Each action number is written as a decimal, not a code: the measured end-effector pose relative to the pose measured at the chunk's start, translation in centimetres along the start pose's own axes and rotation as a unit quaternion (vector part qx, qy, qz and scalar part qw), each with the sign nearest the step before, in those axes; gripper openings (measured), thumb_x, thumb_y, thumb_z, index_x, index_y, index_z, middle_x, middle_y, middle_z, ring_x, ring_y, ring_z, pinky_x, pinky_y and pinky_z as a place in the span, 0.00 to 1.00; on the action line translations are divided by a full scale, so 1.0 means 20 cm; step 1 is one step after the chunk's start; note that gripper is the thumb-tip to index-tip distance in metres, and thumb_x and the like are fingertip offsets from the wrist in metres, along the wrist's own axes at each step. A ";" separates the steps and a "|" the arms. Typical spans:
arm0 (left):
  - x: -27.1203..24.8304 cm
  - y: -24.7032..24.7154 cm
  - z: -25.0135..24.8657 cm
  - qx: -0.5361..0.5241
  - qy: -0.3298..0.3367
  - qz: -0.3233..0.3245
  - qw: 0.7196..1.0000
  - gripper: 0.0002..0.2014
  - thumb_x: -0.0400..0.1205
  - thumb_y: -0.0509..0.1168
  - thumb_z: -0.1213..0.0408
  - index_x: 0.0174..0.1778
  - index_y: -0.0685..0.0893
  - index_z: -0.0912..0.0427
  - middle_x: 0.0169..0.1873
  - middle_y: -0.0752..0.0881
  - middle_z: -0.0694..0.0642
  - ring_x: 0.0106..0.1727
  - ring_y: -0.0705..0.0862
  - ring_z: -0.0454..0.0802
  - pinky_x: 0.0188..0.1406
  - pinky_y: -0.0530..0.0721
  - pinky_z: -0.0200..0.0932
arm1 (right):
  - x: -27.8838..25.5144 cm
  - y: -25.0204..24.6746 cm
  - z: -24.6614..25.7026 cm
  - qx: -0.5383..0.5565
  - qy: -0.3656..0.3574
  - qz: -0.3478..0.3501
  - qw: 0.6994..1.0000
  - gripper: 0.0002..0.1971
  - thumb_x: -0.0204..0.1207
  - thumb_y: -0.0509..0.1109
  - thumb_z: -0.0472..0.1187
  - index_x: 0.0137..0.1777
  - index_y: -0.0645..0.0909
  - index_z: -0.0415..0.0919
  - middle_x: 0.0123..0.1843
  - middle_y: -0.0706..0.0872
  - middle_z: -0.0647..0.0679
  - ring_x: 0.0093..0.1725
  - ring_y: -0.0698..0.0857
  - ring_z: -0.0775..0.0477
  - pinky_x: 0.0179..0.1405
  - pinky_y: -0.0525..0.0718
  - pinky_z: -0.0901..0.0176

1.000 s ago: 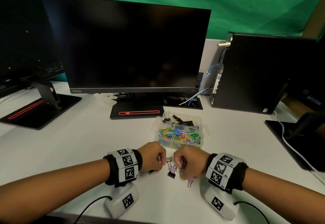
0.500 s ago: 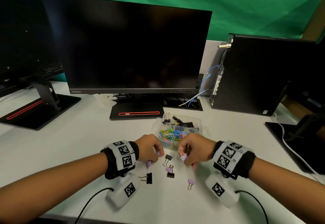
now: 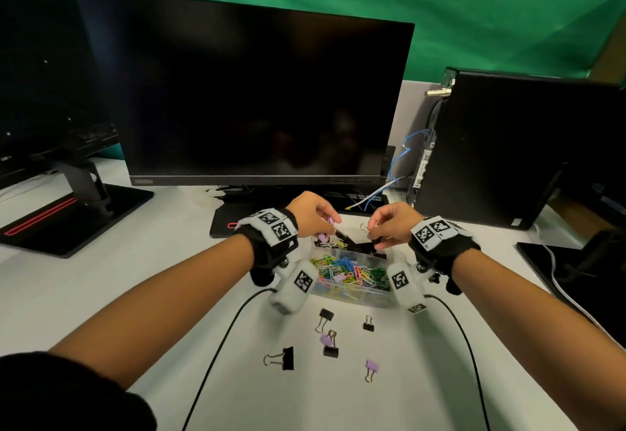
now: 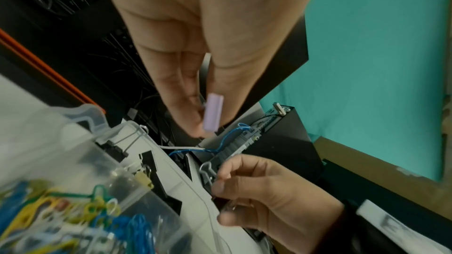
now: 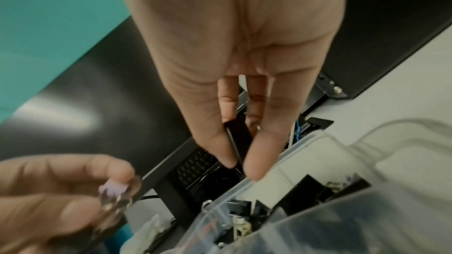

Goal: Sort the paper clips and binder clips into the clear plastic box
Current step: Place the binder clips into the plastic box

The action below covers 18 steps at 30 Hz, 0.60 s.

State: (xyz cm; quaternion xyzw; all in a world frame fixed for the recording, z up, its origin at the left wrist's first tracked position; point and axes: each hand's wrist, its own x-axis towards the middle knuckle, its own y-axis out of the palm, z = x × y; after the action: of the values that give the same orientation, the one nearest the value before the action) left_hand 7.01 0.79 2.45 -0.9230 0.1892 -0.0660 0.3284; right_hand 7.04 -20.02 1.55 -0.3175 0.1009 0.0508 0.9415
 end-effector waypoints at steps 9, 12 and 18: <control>0.26 0.03 0.05 -0.008 -0.051 -0.016 0.999 0.09 0.74 0.71 0.74 0.50 0.88 0.63 0.30 0.85 0.53 0.27 0.85 0.42 0.39 0.87 0.36 | -0.04 0.05 0.04 -0.227 -0.106 0.009 0.968 0.05 0.68 0.77 0.37 0.40 0.88 0.48 0.40 0.88 0.49 0.34 0.83 0.54 0.45 0.85 0.57; 0.29 0.06 0.09 -0.017 -0.051 0.020 0.998 0.08 0.75 0.71 0.74 0.49 0.88 0.64 0.32 0.85 0.55 0.27 0.84 0.43 0.38 0.87 0.40 | -0.12 0.11 0.08 -0.251 -0.133 0.104 0.953 0.05 0.66 0.79 0.41 0.42 0.88 0.48 0.35 0.86 0.54 0.36 0.82 0.55 0.48 0.83 0.57; 0.33 0.13 0.14 -0.043 -0.019 0.082 0.996 0.12 0.76 0.69 0.75 0.56 0.86 0.68 0.45 0.85 0.61 0.34 0.85 0.38 0.31 0.85 0.26 | -0.15 0.24 0.10 -0.331 -0.148 0.116 0.925 0.13 0.67 0.78 0.48 0.49 0.88 0.42 0.46 0.90 0.48 0.40 0.81 0.53 0.48 0.80 0.60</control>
State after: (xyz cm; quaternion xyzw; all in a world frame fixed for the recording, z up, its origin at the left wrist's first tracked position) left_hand 12.91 -2.11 -1.39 -0.9187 0.2605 -0.0127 0.2966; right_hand 3.60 -15.00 1.01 -0.5861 -0.0261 0.2367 0.7745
